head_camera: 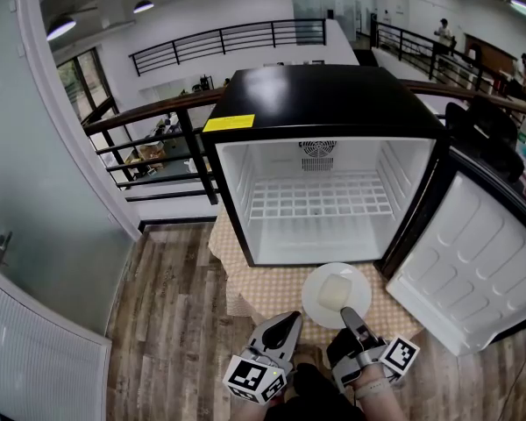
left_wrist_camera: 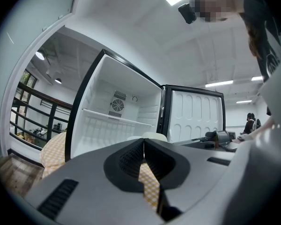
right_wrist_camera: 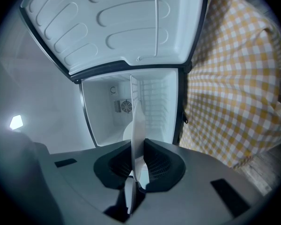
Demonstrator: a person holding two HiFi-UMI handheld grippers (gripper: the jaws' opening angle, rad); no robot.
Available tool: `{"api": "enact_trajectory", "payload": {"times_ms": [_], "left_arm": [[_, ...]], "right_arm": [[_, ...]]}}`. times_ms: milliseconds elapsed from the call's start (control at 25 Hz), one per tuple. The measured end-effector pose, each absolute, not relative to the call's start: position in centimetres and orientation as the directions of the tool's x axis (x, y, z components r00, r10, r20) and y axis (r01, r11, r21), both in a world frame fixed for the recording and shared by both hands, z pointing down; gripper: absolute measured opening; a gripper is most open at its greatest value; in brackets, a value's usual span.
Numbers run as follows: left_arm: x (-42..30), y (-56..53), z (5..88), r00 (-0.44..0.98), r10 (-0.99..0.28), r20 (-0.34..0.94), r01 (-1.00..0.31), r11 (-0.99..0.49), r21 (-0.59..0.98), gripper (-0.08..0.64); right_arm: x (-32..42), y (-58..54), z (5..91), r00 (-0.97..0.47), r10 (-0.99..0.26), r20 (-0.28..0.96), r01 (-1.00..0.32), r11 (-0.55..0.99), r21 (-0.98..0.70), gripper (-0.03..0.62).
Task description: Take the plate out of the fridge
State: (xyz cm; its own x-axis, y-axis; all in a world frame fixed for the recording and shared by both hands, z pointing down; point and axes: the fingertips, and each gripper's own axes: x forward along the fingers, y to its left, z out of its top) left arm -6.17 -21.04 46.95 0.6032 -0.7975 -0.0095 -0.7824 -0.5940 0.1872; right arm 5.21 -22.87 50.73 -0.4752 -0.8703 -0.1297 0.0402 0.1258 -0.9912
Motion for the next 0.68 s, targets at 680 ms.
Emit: {"api": "enact_trajectory", "payload": {"times_ms": [680], "left_arm": [[-6.0,-21.4,47.0,0.619,-0.785,-0.02,-0.77,-0.612,0.18,0.009]], "right_arm": [[5.3,-22.7,51.0,-0.455,-0.88,-0.135,0.049,0.127,-0.991,0.057]]}}
